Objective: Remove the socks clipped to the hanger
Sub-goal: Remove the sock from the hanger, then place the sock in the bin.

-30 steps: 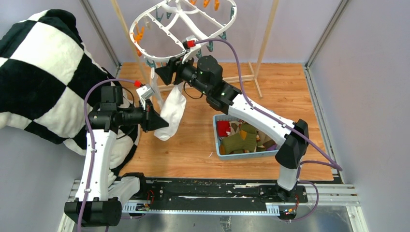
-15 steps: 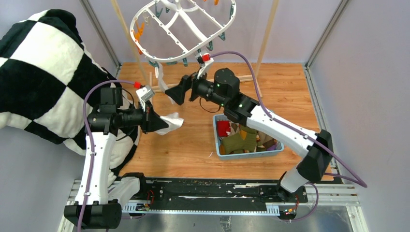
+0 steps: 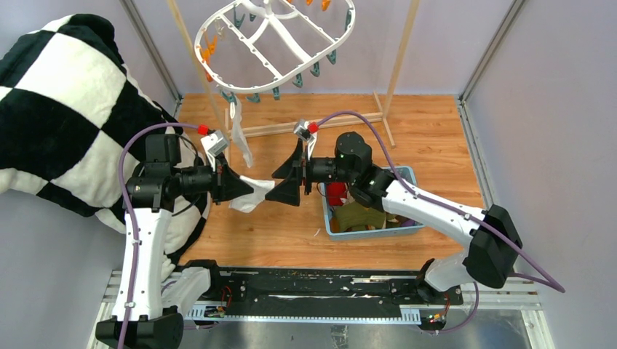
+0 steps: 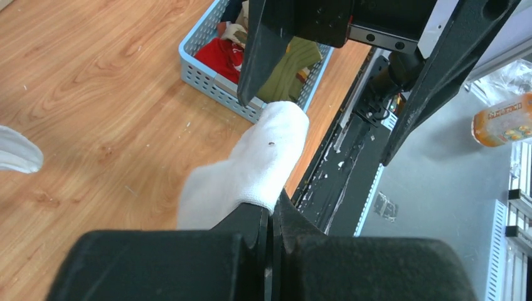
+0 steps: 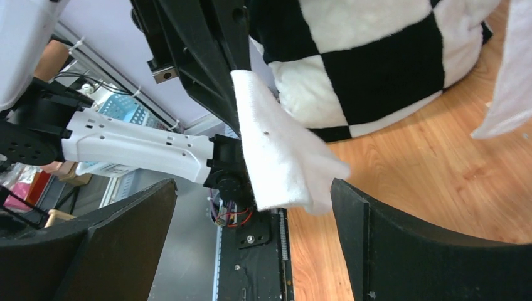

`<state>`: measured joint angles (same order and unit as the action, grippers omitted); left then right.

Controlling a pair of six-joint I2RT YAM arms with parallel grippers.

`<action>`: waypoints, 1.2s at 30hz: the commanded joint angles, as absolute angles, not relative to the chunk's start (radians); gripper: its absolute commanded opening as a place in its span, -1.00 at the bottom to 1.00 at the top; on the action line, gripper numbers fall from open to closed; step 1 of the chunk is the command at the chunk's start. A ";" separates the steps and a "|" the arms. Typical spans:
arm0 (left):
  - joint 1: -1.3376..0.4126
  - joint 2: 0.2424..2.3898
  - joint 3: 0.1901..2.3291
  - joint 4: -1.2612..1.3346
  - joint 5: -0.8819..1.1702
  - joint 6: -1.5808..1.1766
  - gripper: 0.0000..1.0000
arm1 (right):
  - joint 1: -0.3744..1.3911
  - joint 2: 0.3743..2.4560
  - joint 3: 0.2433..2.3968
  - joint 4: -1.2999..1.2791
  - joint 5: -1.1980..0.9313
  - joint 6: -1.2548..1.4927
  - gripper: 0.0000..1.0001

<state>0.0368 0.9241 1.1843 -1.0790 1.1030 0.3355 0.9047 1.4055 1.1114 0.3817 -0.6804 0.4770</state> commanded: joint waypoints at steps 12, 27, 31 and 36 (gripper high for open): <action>0.031 0.909 1.228 -1.081 1.112 0.303 -0.86 | 0.950 1.422 1.105 0.466 -0.661 0.540 -0.59; 0.033 0.941 1.288 -1.079 0.734 0.318 0.99 | 0.517 0.957 0.901 -0.321 -0.504 0.549 -1.00; 0.034 0.955 1.301 -1.078 0.666 0.307 0.99 | 0.410 0.908 0.782 -0.400 -0.550 0.550 -1.00; 0.050 0.971 1.311 -1.078 0.598 0.303 0.99 | 0.407 1.003 0.693 -0.400 -0.501 0.533 -1.00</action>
